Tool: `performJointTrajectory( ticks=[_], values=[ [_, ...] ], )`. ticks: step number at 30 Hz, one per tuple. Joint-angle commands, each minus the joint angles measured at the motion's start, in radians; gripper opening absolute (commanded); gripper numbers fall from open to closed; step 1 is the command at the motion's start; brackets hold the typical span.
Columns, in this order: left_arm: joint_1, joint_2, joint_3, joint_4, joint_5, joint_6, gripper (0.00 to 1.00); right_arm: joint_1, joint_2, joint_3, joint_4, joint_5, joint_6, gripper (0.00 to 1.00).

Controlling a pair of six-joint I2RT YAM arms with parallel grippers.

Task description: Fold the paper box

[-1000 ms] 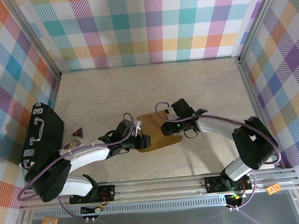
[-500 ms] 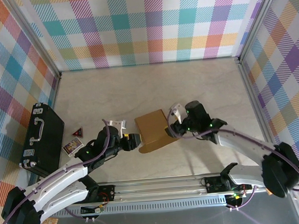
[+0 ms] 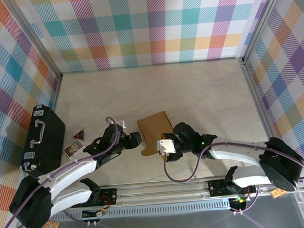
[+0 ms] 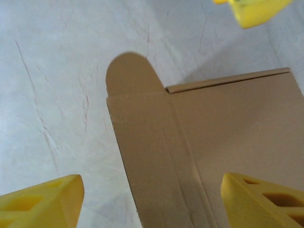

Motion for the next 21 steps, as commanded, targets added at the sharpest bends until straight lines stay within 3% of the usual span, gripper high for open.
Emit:
performJointTrajectory(
  ticks=[1, 6, 13, 21],
  values=[
    [0.024, 0.041, 0.010, 0.081, 0.053, -0.035, 0.68, 0.008, 0.060, -0.001, 0.124, 0.090, -0.134, 0.69],
    [0.049, 0.070, 0.001, 0.114, 0.059, -0.046, 0.68, 0.009, 0.133, -0.001, 0.183, 0.133, -0.186, 0.60],
    [0.066, 0.123, -0.004, 0.144, 0.077, -0.049, 0.68, 0.012, 0.175, -0.008, 0.266, 0.157, -0.198, 0.35],
    [0.089, 0.114, -0.025, 0.166, 0.076, -0.093, 0.71, 0.012, 0.127, 0.005, 0.209, 0.137, -0.193, 0.03]
  ],
)
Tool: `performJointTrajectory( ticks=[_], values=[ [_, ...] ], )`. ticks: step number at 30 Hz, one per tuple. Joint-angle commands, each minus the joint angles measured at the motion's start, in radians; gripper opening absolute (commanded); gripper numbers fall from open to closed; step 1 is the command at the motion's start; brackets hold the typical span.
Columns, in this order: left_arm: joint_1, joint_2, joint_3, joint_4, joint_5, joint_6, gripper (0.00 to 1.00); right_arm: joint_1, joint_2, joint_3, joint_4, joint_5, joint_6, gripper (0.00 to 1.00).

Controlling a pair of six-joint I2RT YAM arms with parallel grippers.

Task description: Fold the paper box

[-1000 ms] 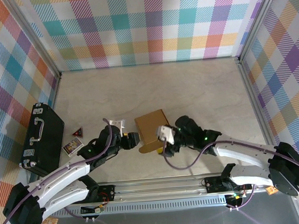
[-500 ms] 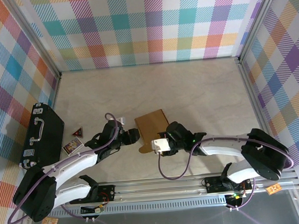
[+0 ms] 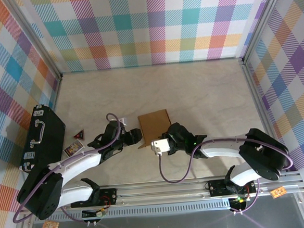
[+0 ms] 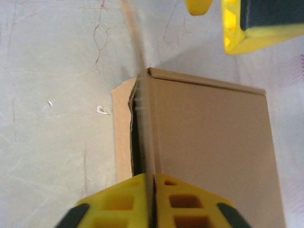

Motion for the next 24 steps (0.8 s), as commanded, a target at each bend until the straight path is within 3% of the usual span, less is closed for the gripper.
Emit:
performJointTrajectory(
  ticks=[1, 7, 13, 24],
  values=[
    [0.025, -0.024, -0.030, 0.048, 0.024, -0.049, 0.71, 0.005, -0.030, 0.006, -0.047, -0.028, 0.012, 0.00],
    [0.052, -0.016, -0.063, 0.122, 0.060, -0.145, 0.74, 0.004, -0.074, 0.004, -0.084, -0.050, 0.020, 0.00],
    [0.059, 0.022, -0.101, 0.273, 0.172, -0.275, 0.76, 0.006, -0.130, 0.014, -0.131, -0.097, 0.054, 0.00],
    [0.061, 0.063, -0.087, 0.364, 0.285, -0.358, 0.78, 0.000, -0.171, 0.068, -0.227, -0.163, 0.099, 0.00]
  ],
)
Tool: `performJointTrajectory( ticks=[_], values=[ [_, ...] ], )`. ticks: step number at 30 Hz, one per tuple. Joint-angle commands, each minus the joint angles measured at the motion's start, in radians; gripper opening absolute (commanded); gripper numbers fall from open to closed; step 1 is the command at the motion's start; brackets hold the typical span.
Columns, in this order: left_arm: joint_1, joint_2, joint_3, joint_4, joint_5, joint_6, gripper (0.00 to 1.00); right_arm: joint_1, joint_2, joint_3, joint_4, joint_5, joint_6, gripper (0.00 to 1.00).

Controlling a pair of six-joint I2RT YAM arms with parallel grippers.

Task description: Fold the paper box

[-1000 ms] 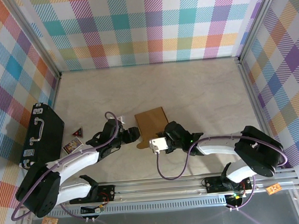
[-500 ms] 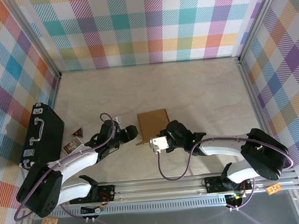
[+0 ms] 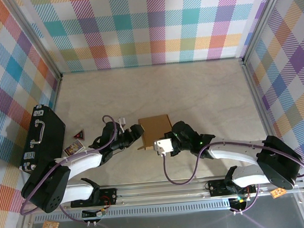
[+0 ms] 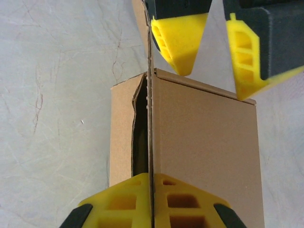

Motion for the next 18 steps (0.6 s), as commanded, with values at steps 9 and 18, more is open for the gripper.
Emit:
performJointTrajectory(
  ticks=[9, 18],
  values=[
    [0.015, -0.410, 0.164, -0.448, -0.395, 0.685, 0.83, -0.053, -0.015, 0.068, -0.106, -0.133, 0.065, 0.00],
    [0.015, -0.239, 0.501, -0.830, -0.379, 1.472, 0.85, -0.150, 0.003, 0.114, -0.211, -0.261, 0.034, 0.00]
  ],
)
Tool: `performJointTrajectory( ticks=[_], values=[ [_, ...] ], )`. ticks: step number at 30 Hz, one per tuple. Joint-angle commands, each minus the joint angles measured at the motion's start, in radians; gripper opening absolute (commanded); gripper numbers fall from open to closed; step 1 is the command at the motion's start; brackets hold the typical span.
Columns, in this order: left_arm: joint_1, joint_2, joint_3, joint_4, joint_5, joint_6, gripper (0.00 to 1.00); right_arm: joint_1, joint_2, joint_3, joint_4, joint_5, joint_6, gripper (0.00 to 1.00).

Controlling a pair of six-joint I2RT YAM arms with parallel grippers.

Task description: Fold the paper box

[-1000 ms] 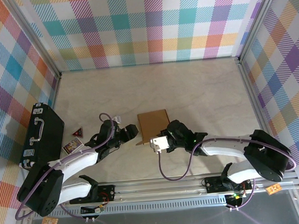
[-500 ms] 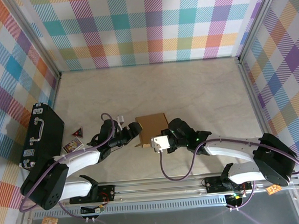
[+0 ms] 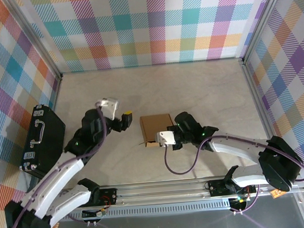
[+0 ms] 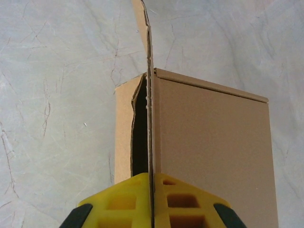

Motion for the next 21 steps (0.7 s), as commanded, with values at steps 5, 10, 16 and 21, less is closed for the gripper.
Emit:
performJointTrajectory(
  ticks=[5, 10, 16, 21],
  values=[
    [0.027, 0.251, 0.216, -0.428, 0.071, 0.799, 0.87, -0.039, -0.004, -0.001, -0.064, -0.093, -0.028, 0.00],
    [0.130, 0.152, 0.191, -0.385, 0.212, 1.019, 0.87, -0.082, -0.048, -0.024, -0.050, -0.138, -0.039, 0.00],
    [0.100, 0.087, -0.063, -0.150, 0.248, 1.170, 0.89, -0.109, -0.048, -0.028, -0.044, -0.199, -0.043, 0.00],
    [0.014, 0.114, -0.175, 0.031, 0.234, 1.173, 0.90, -0.110, -0.063, -0.030, -0.058, -0.233, -0.048, 0.00]
  ],
)
